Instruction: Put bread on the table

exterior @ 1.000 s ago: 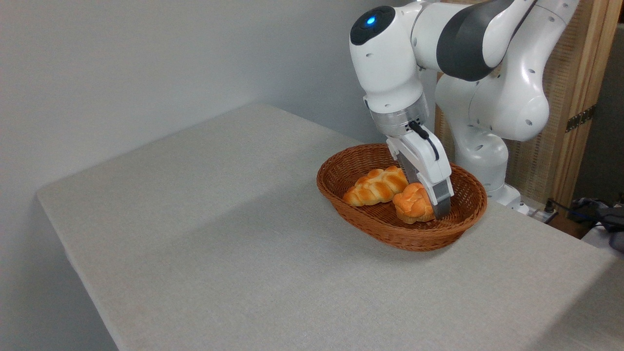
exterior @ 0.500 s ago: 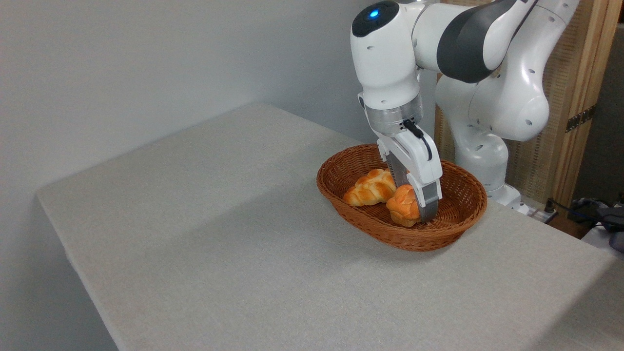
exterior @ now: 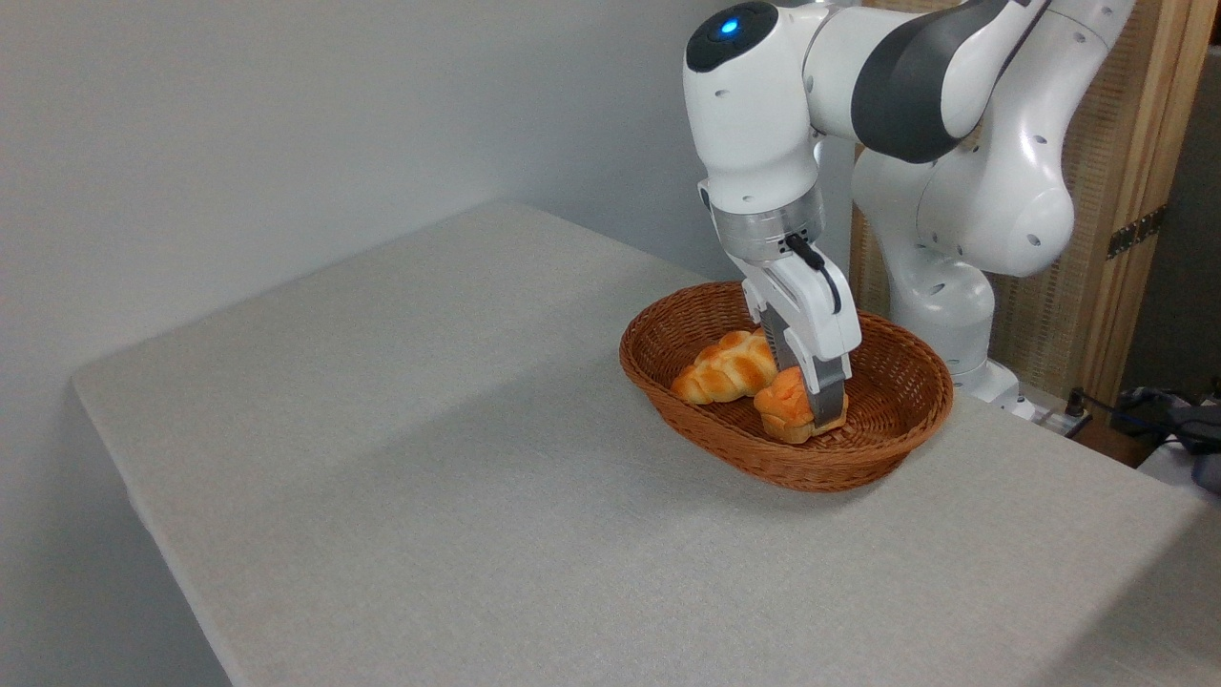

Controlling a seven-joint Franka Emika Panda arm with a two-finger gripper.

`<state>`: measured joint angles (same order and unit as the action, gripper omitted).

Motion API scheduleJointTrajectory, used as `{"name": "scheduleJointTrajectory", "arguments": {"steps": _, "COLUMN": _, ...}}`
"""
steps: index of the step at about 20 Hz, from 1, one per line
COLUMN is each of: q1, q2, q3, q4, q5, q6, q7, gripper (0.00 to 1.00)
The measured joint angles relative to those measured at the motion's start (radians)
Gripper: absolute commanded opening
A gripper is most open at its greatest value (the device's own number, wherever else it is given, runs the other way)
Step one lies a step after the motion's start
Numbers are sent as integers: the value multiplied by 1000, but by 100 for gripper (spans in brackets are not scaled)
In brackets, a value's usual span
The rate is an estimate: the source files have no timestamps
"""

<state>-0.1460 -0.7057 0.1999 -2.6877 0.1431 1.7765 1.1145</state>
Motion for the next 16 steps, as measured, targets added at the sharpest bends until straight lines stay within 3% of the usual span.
{"name": "scheduleJointTrajectory", "arguments": {"steps": 9, "q1": -18, "q2": -1, "q3": -3, "q4": 55, "q5": -3, "q6": -1, "q7": 1, "gripper": 49}}
{"name": "scheduleJointTrajectory", "arguments": {"steps": 16, "q1": -90, "q2": 52, "q3": -2, "q4": 244, "q5": -104, "q6": -25, "q7": 1, "gripper": 49}}
